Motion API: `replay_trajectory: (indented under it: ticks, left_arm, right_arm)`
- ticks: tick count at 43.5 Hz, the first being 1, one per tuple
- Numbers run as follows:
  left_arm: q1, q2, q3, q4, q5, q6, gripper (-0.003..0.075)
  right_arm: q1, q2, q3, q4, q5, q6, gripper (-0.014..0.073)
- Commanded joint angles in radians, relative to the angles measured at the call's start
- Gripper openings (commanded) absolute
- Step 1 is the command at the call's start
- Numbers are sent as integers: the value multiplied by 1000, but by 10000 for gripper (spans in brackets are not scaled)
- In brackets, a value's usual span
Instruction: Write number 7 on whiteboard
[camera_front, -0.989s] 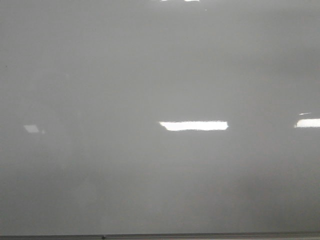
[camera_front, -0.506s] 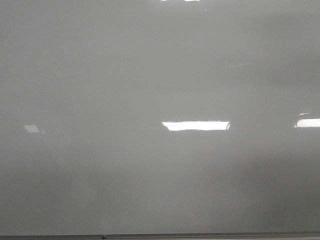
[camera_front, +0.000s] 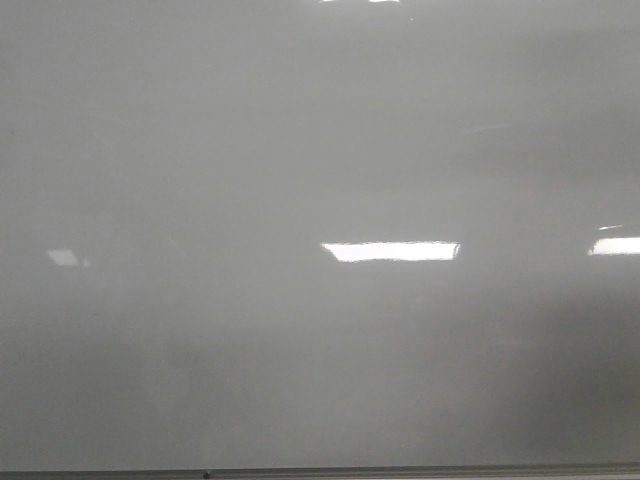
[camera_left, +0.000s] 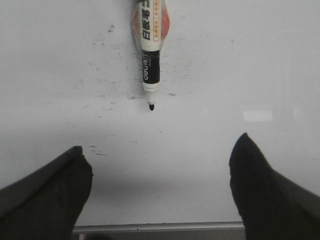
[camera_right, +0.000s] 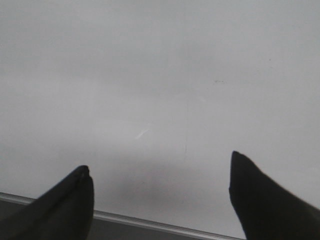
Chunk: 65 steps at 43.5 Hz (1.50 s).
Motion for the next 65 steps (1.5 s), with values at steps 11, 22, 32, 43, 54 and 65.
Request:
replay_trajectory:
  ticks: [11,22,32,43,54,65]
  left_arm:
    - [43,222,-155,-2,-119,-52,543]
    - [54,309,-157,9,-251,-48,542]
    - [54,353,-147,9,-311,-48,542]
    - [54,360,-58,15,-479,-48,542]
    - [54,362,-47,28,-523,-48,435]
    - [54,362,-47,28,-505,-48,158]
  right_arm:
    - [2,-2,-35,-7,-67,-10,582]
    - [2,-2,-35,-7,-67,-10,582]
    - [2,-2,-35,-7,-67,-10,582]
    - [2,-2,-35,-7,-67,-10,582]
    - [2,-2,-35,-7,-66,-10,582]
    - [2,-2,-35,-7,-67,-10,582]
